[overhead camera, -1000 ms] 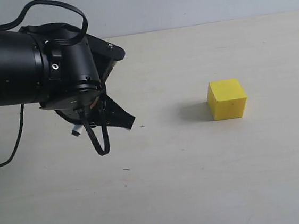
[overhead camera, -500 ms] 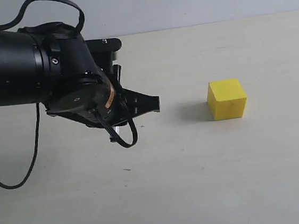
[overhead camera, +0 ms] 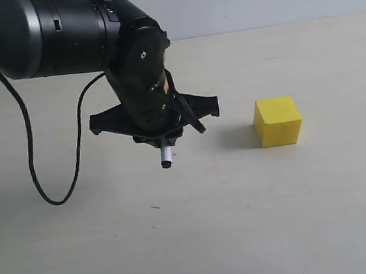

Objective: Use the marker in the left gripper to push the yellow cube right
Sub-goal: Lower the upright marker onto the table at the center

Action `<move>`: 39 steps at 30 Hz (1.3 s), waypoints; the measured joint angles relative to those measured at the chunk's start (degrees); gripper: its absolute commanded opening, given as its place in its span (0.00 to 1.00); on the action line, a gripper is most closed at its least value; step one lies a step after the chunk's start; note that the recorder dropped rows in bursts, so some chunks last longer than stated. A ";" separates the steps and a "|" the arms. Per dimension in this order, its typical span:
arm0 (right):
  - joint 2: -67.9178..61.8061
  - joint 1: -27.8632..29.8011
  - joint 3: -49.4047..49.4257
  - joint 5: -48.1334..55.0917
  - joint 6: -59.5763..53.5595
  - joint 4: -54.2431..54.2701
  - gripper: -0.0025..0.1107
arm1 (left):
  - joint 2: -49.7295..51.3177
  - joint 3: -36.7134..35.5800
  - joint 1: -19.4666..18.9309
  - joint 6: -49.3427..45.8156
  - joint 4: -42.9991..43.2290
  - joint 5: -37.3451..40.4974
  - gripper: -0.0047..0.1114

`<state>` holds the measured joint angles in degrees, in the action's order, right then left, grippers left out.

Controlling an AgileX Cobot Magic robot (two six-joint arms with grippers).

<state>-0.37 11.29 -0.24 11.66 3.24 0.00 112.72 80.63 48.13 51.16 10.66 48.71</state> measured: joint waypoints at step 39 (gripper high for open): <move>0.00 0.00 0.00 0.00 0.00 0.00 0.02 | 10.17 0.46 -2.36 2.54 -2.50 -5.27 0.04</move>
<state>-0.37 11.29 -0.24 11.66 3.24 0.00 122.90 81.09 45.77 53.70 8.15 43.44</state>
